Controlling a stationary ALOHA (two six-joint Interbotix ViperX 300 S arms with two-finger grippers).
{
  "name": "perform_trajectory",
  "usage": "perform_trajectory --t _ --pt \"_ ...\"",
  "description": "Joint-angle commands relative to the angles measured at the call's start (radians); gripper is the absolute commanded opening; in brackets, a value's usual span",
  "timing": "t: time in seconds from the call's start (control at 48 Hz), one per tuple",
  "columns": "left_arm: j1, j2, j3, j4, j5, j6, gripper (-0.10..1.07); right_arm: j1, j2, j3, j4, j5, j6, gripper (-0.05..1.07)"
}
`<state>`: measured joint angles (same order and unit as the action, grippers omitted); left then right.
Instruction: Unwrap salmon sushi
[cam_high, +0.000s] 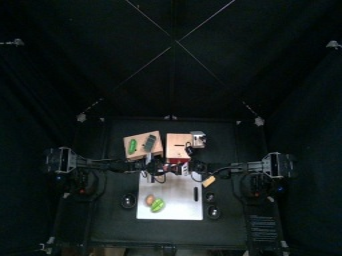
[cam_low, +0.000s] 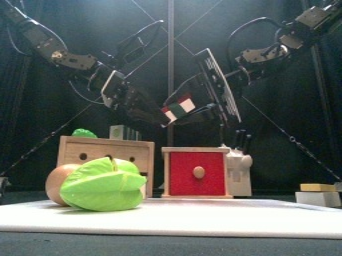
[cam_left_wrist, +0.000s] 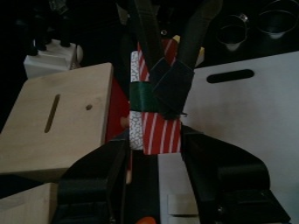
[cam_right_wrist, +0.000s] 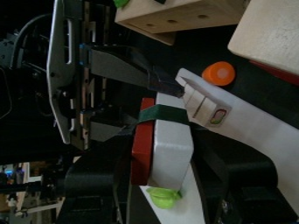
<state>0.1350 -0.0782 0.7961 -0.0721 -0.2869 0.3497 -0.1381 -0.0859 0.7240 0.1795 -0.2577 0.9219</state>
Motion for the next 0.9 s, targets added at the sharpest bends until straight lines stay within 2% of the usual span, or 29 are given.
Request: perform_trajectory --t 0.0,0.333,0.875 --pt "0.005 -0.006 -0.005 -0.002 0.002 0.0 0.59 0.0 -0.048 -0.009 -0.003 -0.005 -0.003 0.61" --pt "0.005 -0.006 0.0 0.0 0.003 0.0 0.59 0.0 -0.051 -0.005 -0.003 -0.002 -0.003 0.61" --pt "0.005 -0.017 0.046 -0.002 -0.006 0.003 0.59 0.006 -0.126 0.058 -0.003 0.008 -0.003 0.61"
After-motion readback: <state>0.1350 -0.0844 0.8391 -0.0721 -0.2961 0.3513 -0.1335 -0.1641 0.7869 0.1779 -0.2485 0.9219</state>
